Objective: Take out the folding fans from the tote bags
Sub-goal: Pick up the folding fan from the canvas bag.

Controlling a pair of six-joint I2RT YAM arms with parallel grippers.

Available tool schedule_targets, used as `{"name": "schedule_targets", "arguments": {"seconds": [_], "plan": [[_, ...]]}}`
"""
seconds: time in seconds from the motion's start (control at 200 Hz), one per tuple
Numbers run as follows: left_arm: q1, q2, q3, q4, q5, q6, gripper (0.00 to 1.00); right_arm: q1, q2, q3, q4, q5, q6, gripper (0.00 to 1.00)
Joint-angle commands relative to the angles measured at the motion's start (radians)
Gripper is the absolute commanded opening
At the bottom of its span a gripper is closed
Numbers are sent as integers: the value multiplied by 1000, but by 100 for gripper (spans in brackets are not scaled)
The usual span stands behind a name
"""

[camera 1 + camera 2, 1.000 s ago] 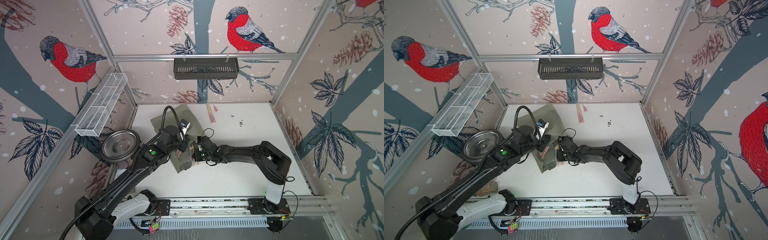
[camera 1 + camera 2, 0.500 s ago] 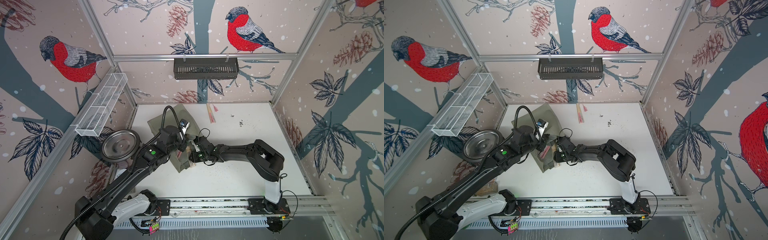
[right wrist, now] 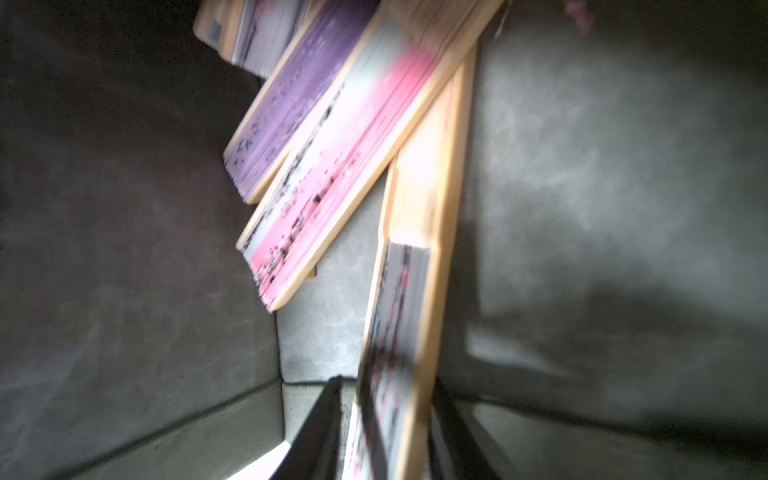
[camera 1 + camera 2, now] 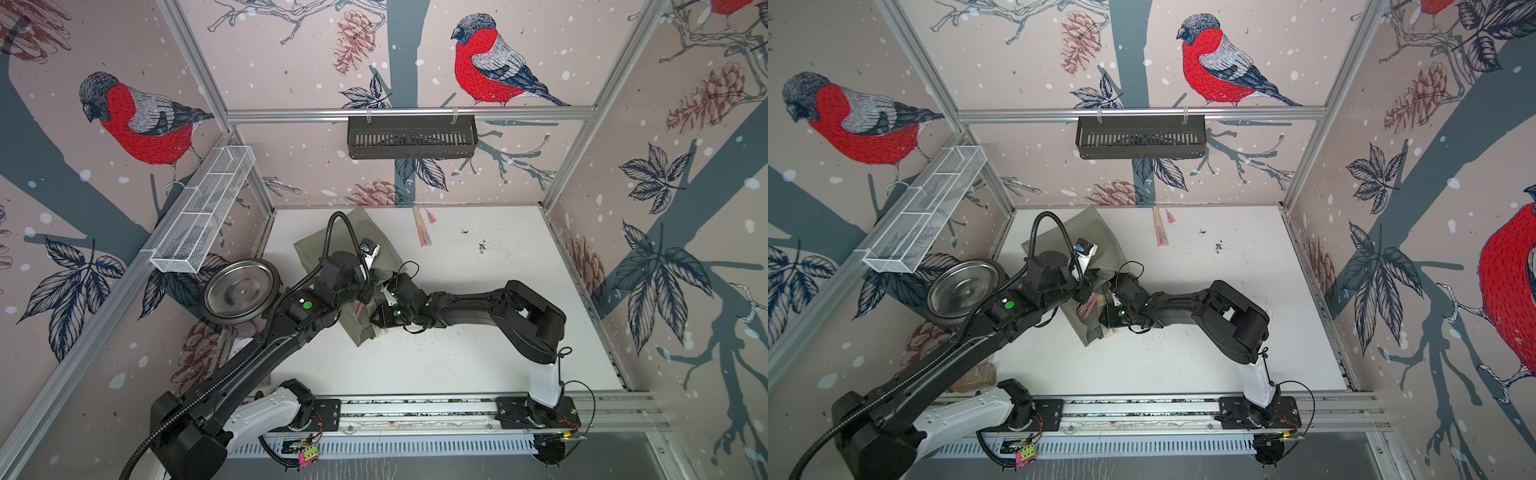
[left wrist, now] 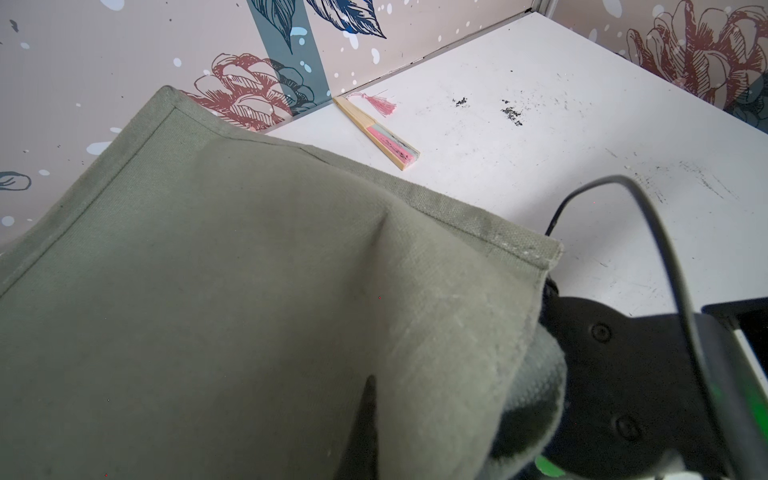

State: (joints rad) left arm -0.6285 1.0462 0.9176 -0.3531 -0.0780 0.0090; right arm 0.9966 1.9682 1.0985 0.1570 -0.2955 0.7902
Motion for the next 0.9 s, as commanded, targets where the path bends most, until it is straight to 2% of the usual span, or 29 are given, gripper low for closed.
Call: {"name": "schedule_targets", "arguments": {"seconds": [0.0,0.07,0.205,0.405,0.585,0.775,0.896], "plan": [[-4,0,5,29,33,14,0,25,5,34,-25,54,-28,38],[-3,0,2,31,30,14,0,30,35,65,-64,61,-27,37],[-4,5,5,29,32,14,0,37,44,59,-27,47,-37,31],[-4,6,6,29,30,14,0,32,74,58,-12,30,-14,30],[-4,6,2,31,29,13,0,33,48,14,127,-64,49,35],[-4,6,3,31,34,13,0,35,91,14,220,-140,133,35],[-3,9,6,30,38,13,0,32,106,-31,372,-195,218,34]]}}
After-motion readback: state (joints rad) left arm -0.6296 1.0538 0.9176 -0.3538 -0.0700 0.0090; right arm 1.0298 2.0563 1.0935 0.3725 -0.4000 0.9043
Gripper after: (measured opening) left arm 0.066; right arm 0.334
